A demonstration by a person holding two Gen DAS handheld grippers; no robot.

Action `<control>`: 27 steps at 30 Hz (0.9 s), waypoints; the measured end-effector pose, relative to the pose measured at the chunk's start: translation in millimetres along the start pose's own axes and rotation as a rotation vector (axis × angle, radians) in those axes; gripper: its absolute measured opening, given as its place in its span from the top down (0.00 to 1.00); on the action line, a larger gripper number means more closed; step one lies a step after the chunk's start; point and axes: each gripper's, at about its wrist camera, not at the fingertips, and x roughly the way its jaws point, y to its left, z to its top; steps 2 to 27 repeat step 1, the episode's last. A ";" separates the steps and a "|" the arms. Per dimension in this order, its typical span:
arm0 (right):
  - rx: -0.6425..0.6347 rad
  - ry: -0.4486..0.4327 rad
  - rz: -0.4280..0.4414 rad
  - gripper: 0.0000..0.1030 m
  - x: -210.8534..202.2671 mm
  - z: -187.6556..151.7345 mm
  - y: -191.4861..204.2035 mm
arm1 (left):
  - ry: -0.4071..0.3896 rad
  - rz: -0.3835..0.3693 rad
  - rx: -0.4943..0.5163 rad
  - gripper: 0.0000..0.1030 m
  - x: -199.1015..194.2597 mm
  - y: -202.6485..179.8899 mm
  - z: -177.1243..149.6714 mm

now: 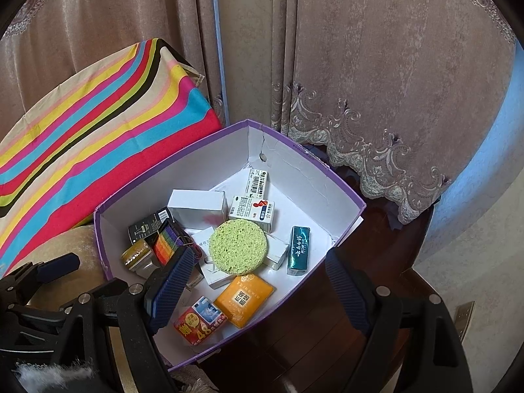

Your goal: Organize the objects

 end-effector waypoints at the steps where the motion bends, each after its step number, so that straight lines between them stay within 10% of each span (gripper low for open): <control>1: 0.000 0.001 -0.002 0.18 0.3 -0.1 0.0 | 0.002 0.002 -0.001 0.00 0.6 0.2 -0.1; 27: 0.000 0.001 -0.002 0.18 0.3 -0.1 0.0 | 0.002 0.002 -0.001 0.00 0.6 0.2 -0.1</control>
